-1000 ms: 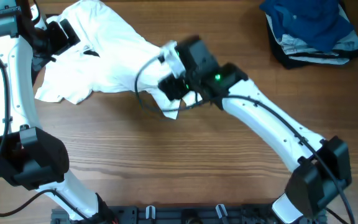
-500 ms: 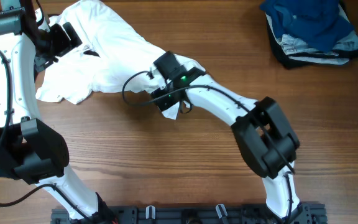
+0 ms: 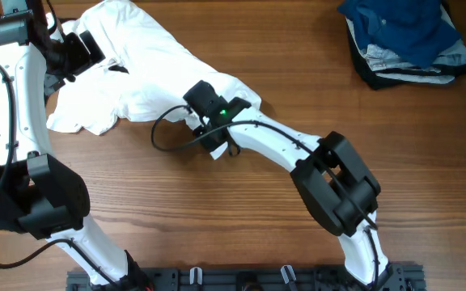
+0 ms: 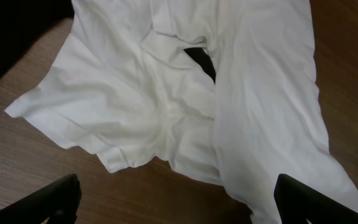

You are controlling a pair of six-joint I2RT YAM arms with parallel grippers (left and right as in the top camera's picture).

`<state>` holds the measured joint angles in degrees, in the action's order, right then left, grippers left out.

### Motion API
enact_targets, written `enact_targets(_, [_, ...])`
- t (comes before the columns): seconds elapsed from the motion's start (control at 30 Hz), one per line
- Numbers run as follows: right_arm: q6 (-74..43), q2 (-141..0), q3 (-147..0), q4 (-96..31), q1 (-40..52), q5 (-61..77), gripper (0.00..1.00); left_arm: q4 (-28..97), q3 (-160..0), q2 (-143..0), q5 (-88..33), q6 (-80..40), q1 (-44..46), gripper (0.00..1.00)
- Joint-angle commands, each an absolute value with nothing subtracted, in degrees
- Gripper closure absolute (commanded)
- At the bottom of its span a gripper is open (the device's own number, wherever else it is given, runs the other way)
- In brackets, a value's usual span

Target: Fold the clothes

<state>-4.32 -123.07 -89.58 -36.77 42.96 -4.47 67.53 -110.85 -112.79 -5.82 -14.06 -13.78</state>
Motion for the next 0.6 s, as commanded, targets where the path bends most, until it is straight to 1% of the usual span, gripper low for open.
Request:
enact_targets(0.0, [-6.42, -111.42, -95.59, -39.79, 35.88, -9.45, 0.96, 66.94, -111.33, -113.32, -5.26, -13.72, -13.63, 0.00])
enact_targets(0.07, [-6.39, -106.61, -95.74, -40.12, 31.48, -9.02, 0.96, 66.43, -111.33, -113.32, -5.26, -13.69, -13.63, 0.00])
enact_targets(0.13, [-6.00, -103.15, -95.74, -40.42, 25.10, -6.76, 0.96, 65.73, -111.33, -113.32, -5.26, -13.69, -13.63, 0.00])
enact_targets(0.27, [-3.40, -105.91, -95.18, -40.71, 13.32, 4.01, 0.96, 61.45, -111.31, -113.49, -5.28, -12.53, -13.61, 0.00])
enact_targets(0.33, [-2.74, -107.68, -95.15, -40.27, 11.55, 5.93, 0.96, 59.79, -111.31, -113.89, -5.30, -11.27, -13.28, 0.00])
enact_targets(0.47, [-1.52, -111.98, -95.15, -38.92, 10.41, 8.88, 0.96, 55.53, -111.31, -117.56, -5.58, -6.11, -10.52, 0.03])
enact_targets(0.57, [-1.50, -114.02, -95.15, -37.12, 10.41, 10.20, 0.96, 49.76, -111.33, -124.01, -6.90, 1.54, -5.65, 0.03])
